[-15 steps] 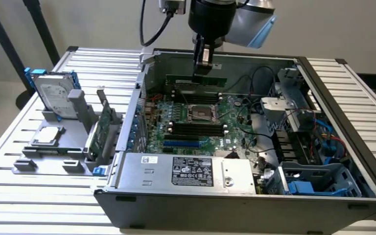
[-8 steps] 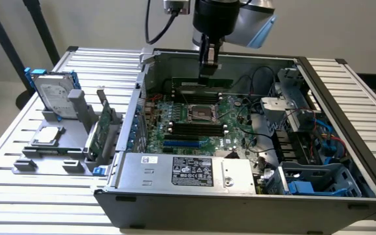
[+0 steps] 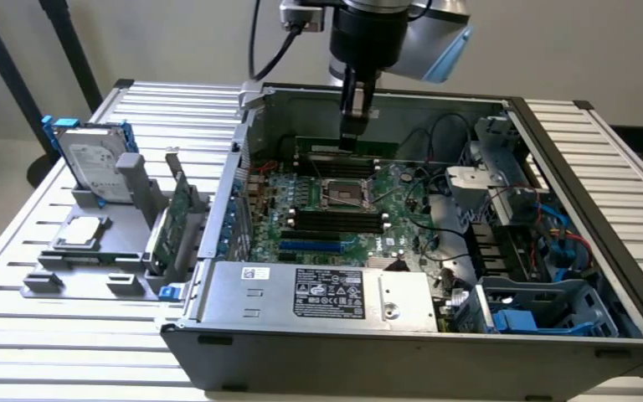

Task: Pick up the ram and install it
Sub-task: 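Pick up the ram and move it above insertion slot, then insert the ram into the slot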

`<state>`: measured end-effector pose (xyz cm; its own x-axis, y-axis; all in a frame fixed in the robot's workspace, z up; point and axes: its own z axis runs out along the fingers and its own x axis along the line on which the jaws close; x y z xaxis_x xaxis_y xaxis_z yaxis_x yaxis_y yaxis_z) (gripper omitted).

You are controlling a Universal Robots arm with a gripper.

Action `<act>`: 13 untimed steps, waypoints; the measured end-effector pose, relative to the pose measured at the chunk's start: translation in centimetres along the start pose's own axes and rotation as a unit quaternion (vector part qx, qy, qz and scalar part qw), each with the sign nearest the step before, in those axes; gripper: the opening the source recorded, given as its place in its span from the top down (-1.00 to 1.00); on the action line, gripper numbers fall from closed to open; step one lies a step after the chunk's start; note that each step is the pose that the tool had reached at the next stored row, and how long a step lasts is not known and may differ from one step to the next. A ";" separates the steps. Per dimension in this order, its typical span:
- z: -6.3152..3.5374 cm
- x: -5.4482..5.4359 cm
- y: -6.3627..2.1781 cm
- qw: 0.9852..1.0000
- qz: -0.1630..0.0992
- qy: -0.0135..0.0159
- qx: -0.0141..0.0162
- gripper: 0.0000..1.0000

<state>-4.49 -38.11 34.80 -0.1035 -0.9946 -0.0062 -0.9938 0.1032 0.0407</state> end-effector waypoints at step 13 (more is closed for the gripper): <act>0.17 -0.1 -0.04 1.000 0.007 0.000 0.000 0.73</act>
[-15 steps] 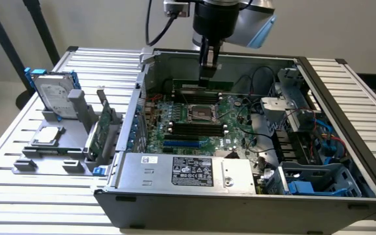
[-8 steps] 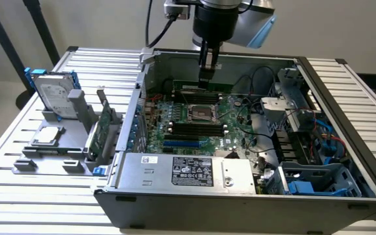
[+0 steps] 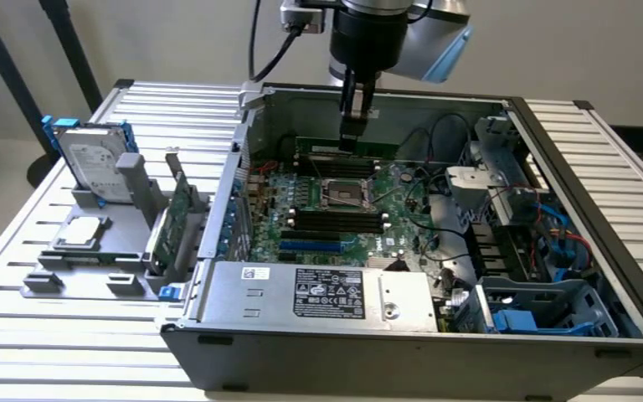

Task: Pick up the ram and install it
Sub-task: 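Insert the ram into the slot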

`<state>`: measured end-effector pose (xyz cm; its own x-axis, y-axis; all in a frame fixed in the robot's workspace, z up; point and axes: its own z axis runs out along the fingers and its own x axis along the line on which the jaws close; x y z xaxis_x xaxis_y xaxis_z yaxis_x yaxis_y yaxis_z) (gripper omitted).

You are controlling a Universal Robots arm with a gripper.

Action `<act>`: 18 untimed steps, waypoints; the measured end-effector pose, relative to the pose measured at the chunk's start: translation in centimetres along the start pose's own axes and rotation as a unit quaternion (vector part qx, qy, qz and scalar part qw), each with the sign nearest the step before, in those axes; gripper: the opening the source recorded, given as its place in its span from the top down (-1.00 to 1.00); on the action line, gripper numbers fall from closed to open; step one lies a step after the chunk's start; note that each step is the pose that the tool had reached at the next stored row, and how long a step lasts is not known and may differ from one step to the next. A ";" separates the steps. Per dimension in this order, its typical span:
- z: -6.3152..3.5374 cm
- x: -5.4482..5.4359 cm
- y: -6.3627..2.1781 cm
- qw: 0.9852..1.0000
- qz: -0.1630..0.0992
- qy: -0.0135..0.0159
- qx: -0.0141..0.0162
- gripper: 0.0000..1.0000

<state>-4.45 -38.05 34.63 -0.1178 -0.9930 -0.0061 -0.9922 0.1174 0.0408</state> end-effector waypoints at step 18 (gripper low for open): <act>2.67 1.1 -0.09 1.000 -0.008 -0.001 0.005 0.73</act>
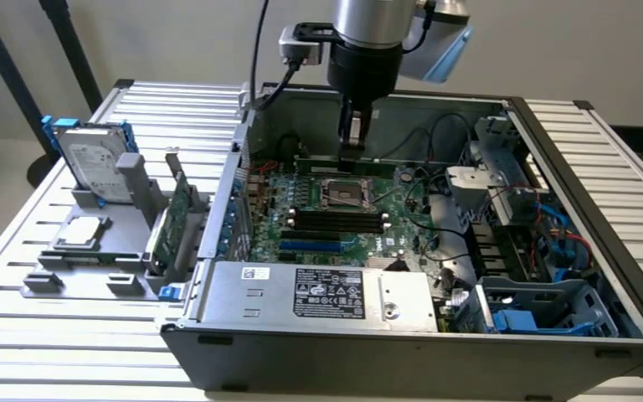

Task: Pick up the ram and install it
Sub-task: 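Insert the ram into the slot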

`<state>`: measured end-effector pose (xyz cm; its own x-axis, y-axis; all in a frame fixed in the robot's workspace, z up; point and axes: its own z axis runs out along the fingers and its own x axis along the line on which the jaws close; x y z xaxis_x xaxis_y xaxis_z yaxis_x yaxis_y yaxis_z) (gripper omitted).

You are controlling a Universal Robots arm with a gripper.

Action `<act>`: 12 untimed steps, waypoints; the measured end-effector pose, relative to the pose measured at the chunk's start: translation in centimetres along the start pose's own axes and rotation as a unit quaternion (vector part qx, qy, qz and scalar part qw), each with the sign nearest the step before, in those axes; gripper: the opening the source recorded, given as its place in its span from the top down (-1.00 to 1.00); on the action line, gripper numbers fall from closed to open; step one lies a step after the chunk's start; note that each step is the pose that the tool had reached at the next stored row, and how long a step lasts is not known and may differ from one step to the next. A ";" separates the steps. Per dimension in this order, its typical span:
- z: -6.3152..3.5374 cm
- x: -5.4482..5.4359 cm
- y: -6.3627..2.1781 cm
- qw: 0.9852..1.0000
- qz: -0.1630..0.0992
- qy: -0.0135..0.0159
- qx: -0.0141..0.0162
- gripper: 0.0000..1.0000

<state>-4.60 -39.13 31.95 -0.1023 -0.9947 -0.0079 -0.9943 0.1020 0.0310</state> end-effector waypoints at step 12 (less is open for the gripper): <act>2.19 0.0 -0.02 1.000 -0.021 0.001 -0.001 0.73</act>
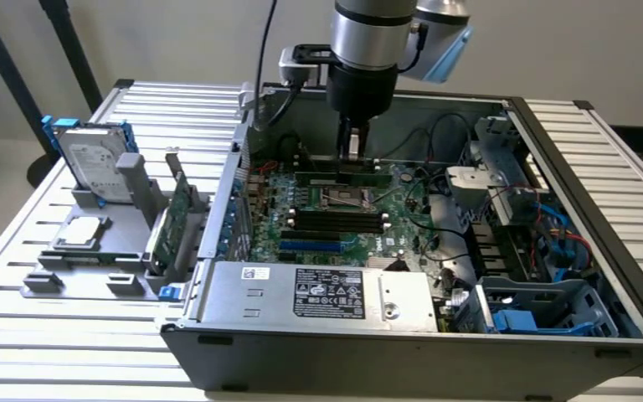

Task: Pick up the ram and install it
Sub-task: 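Insert the ram into the slot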

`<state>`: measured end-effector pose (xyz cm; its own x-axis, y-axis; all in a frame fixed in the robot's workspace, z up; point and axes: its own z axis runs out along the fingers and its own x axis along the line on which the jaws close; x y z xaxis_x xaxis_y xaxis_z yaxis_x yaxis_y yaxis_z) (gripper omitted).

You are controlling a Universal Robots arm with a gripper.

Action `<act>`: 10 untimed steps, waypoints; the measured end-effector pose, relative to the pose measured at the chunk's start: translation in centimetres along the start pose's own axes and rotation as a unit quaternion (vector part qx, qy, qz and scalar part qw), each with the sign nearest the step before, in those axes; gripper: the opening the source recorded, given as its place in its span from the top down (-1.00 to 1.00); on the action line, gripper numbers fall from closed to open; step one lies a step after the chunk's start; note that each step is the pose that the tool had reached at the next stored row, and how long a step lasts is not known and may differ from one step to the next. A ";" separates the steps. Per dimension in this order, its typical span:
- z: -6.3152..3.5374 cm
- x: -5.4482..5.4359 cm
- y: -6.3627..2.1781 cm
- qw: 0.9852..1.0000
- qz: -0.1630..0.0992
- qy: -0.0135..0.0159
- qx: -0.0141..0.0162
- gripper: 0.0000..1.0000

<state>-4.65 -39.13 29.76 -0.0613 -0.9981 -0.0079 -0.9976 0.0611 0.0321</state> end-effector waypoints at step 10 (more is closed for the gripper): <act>1.08 0.0 -0.79 1.000 0.000 0.002 -0.010 0.73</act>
<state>-3.90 -39.16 28.66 -0.0616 -0.9981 -0.0048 -0.9967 0.0613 0.0529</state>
